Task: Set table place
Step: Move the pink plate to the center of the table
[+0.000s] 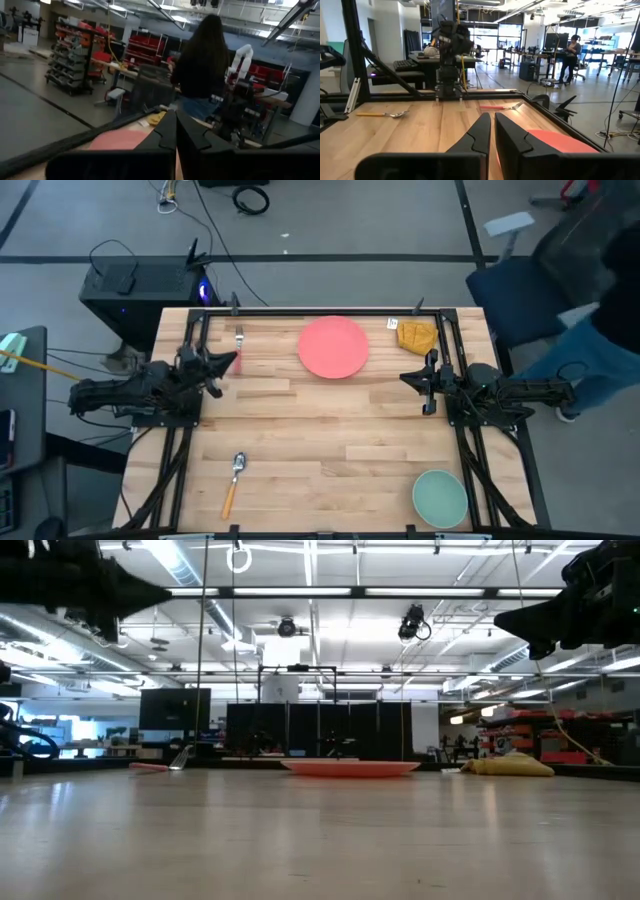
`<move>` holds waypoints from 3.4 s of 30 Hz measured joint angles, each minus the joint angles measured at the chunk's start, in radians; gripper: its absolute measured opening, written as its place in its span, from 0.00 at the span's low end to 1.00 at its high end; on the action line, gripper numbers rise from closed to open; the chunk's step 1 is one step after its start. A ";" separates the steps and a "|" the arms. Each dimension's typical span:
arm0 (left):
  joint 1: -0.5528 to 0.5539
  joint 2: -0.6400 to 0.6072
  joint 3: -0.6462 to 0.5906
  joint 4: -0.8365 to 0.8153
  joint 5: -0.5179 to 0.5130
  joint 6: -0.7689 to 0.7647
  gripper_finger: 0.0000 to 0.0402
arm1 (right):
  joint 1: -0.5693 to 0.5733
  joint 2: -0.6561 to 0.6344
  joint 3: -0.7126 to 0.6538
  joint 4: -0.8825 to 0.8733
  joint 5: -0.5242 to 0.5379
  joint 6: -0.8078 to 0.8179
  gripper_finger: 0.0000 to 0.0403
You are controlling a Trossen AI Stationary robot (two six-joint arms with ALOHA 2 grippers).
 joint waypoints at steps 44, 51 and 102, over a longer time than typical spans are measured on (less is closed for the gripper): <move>0.153 1.609 0.939 -0.565 0.184 0.284 0.42 | 0.001 0.029 0.132 -0.175 -0.012 0.187 0.07; 0.151 1.741 0.973 -0.500 0.207 0.374 0.39 | 0.001 0.121 0.253 -0.334 -0.012 0.191 0.07; 0.174 1.910 1.029 -0.352 0.142 0.505 0.03 | 0.001 0.332 0.311 -0.338 -0.012 0.199 0.07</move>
